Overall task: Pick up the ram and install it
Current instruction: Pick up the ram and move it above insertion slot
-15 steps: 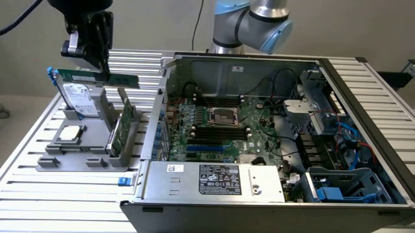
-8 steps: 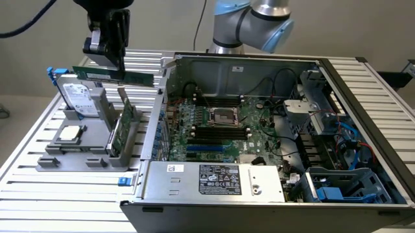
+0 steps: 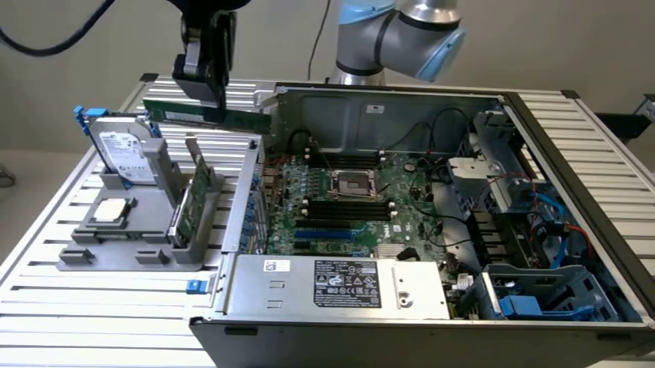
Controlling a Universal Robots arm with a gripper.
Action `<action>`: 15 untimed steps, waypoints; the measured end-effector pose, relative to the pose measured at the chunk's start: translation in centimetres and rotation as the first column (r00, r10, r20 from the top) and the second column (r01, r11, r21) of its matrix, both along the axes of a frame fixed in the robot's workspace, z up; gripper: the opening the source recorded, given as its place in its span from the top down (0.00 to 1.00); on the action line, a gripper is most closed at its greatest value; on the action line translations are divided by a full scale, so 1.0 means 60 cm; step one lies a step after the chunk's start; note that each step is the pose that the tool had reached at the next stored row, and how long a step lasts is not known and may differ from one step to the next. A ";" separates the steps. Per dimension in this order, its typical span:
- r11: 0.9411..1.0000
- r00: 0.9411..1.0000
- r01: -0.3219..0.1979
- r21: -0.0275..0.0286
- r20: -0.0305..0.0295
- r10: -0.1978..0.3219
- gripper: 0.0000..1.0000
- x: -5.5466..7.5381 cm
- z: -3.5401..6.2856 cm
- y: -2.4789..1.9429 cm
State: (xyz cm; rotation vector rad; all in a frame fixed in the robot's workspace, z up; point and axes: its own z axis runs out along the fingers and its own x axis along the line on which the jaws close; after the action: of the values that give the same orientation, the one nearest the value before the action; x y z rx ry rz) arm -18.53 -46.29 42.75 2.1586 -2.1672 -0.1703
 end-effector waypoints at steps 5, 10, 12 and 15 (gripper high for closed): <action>1.000 1.000 0.000 0.000 -0.008 0.000 0.87 0.038 0.007 0.0002; 1.000 1.000 0.000 0.000 -0.017 0.000 0.87 0.075 0.013 0.0004; 1.000 1.000 0.000 0.000 -0.021 0.000 0.87 0.090 0.015 0.0005; 1.000 1.000 0.000 0.000 -0.025 0.000 0.87 0.112 0.018 0.0007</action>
State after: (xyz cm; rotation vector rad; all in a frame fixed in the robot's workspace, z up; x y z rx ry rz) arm -11.79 -46.25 43.85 2.1445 -2.1537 -0.1966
